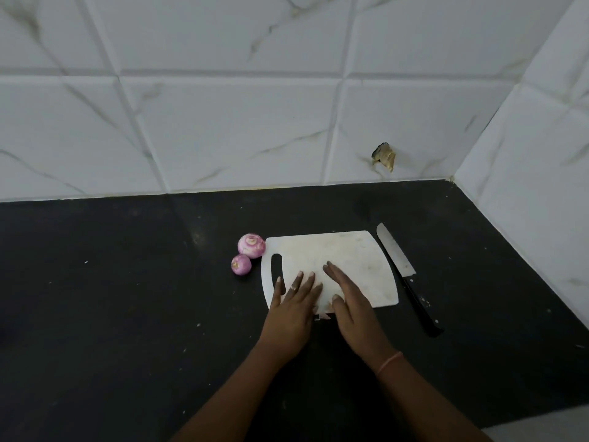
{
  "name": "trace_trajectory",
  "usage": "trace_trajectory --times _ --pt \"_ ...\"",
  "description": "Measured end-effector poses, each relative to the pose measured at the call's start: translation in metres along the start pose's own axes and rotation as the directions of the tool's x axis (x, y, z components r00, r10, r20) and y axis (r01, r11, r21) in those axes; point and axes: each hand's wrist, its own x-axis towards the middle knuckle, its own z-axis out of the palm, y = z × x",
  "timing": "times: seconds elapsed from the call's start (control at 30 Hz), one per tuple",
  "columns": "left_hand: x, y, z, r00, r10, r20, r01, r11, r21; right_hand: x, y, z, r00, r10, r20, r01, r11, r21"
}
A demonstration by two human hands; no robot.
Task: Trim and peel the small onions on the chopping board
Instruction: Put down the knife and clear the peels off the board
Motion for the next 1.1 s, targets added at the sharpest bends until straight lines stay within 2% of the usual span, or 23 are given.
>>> trace_trajectory --times 0.07,0.17,0.23,0.3,0.37,0.5,0.53,0.63,0.67,0.73,0.8,0.93,1.03,1.1 --pt "0.005 0.005 -0.01 0.994 0.102 0.029 -0.104 0.991 0.08 0.013 -0.007 0.003 0.985 -0.139 0.105 0.156 0.972 -0.175" --pt "0.011 0.011 -0.018 0.965 0.256 0.062 -0.264 0.935 0.235 0.027 -0.009 0.003 0.941 -0.216 0.261 0.294 0.904 -0.311" --pt "0.012 0.014 -0.026 0.961 0.262 0.086 -0.274 0.938 0.213 0.031 -0.001 -0.003 0.939 -0.26 0.225 0.331 0.861 -0.385" --pt "0.015 0.017 -0.034 0.959 0.262 0.108 -0.276 0.951 0.139 0.03 0.007 -0.012 0.968 -0.244 0.059 0.246 0.874 -0.42" --pt "0.016 0.021 -0.039 0.938 0.331 0.102 -0.342 0.932 0.12 0.028 0.006 -0.018 0.978 -0.199 -0.066 0.159 0.91 -0.382" --pt "0.019 0.022 -0.041 0.887 0.454 0.083 -0.461 0.867 0.188 0.021 0.001 -0.018 0.978 -0.189 0.086 0.204 0.955 -0.215" --pt "0.02 0.021 -0.042 0.882 0.459 0.11 -0.471 0.868 0.159 0.021 0.002 -0.019 0.985 -0.162 0.065 0.172 0.968 -0.183" --pt "0.02 0.023 -0.046 0.851 0.503 0.15 -0.518 0.851 0.089 0.023 0.004 -0.029 0.989 -0.036 -0.145 0.027 0.998 -0.061" --pt "0.02 0.024 -0.048 0.838 0.52 0.168 -0.539 0.836 0.099 0.023 0.004 -0.03 0.985 -0.03 -0.172 0.027 0.999 -0.021" --pt "0.022 0.025 -0.051 0.83 0.527 0.181 -0.55 0.828 0.113 0.022 0.002 -0.031 0.991 -0.051 -0.123 0.054 0.998 0.024" --pt "0.025 0.024 -0.054 0.837 0.515 0.185 -0.539 0.834 0.116 0.016 0.002 -0.033 0.992 -0.066 -0.107 0.071 0.997 0.041" --pt "0.026 0.023 -0.055 0.849 0.494 0.186 -0.519 0.846 0.121 0.009 0.0 -0.039 0.98 -0.093 -0.179 0.097 0.995 0.014" --pt "0.027 0.028 -0.059 0.852 0.485 0.199 -0.509 0.855 0.096 0.008 0.0 -0.037 0.99 -0.124 -0.07 0.121 0.992 -0.045" --pt "0.027 0.03 -0.061 0.846 0.489 0.212 -0.515 0.853 0.085 0.007 0.002 -0.038 0.991 -0.115 -0.072 0.107 0.988 -0.107"
